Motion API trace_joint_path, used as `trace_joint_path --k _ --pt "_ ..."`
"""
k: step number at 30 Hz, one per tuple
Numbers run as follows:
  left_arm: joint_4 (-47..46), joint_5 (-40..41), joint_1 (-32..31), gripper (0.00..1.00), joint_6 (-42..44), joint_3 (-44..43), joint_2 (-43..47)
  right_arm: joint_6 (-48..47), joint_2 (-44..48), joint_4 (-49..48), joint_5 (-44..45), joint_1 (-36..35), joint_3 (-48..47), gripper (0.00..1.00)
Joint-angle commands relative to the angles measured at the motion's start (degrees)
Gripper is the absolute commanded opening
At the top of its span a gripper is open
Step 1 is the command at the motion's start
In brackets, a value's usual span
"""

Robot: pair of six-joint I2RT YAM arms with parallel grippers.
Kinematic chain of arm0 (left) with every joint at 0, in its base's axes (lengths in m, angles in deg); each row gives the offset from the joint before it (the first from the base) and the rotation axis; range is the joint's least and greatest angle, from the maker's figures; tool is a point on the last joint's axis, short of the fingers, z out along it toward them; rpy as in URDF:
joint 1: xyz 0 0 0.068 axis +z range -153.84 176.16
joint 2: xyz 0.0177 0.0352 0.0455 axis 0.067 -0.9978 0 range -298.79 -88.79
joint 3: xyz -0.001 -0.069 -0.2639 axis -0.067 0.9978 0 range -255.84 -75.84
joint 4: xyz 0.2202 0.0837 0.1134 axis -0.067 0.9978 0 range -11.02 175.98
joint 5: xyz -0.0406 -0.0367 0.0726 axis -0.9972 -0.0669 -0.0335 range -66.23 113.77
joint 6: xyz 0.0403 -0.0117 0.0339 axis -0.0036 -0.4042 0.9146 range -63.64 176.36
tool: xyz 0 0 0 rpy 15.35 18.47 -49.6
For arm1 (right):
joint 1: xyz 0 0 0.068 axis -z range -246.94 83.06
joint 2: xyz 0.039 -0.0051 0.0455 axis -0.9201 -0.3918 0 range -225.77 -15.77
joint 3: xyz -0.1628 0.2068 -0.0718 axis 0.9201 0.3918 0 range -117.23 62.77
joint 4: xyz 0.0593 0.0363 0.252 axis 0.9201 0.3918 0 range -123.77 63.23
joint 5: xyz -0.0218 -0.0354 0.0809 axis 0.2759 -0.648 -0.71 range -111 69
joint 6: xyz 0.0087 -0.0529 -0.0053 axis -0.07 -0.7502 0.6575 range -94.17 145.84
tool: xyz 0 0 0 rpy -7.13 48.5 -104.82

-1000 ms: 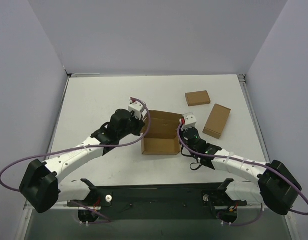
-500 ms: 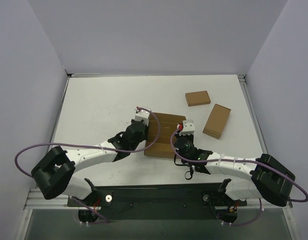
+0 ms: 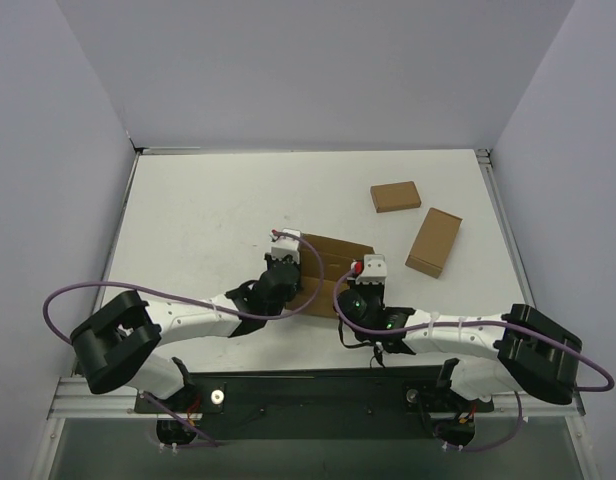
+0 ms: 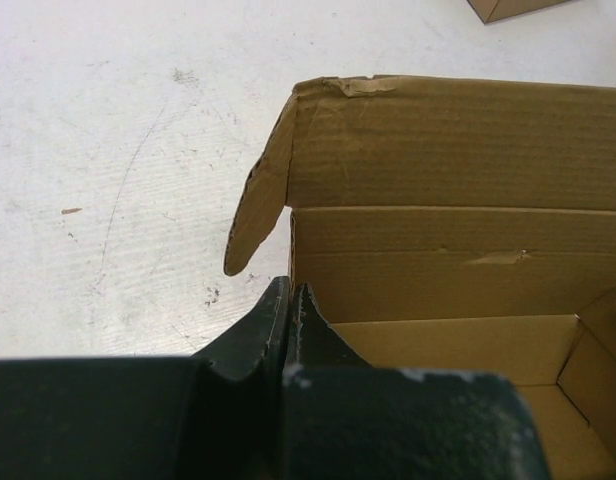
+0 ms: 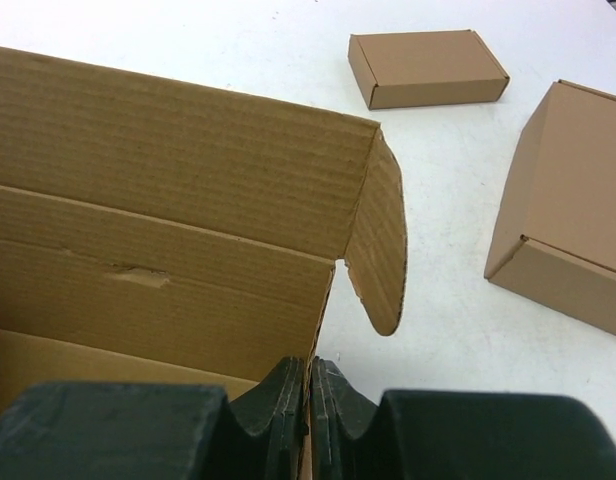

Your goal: Fold the paper box

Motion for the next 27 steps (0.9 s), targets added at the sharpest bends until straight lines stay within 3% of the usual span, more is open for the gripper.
trace_joint_path --k 1,11,17,21,27 --pt "-5.0 -0.5 -3.9 0.0 -2.9 3.3 0.9 5.6 -0.5 4.6 -2.2 -2.4 -2.1 0.06" --pt "-13.3 0.9 -3.7 0.0 5.6 1.3 0.6 -5.2 -5.1 -8.4 2.0 -1.6 -5.6 0.08" --pt "-19.5 -1.7 -1.6 0.0 11.7 0.3 -0.5 -17.2 -9.5 -25.2 -0.5 0.5 -6.1 0.09" --pt "-30.1 -3.2 -1.4 0.0 16.8 2.6 -2.0 -24.0 -12.7 -37.9 -0.6 0.5 -5.1 0.11" --pt "-37.5 -4.9 -1.8 0.0 18.1 5.9 -4.0 -24.6 -13.5 -39.6 0.3 -0.2 -3.6 0.15"
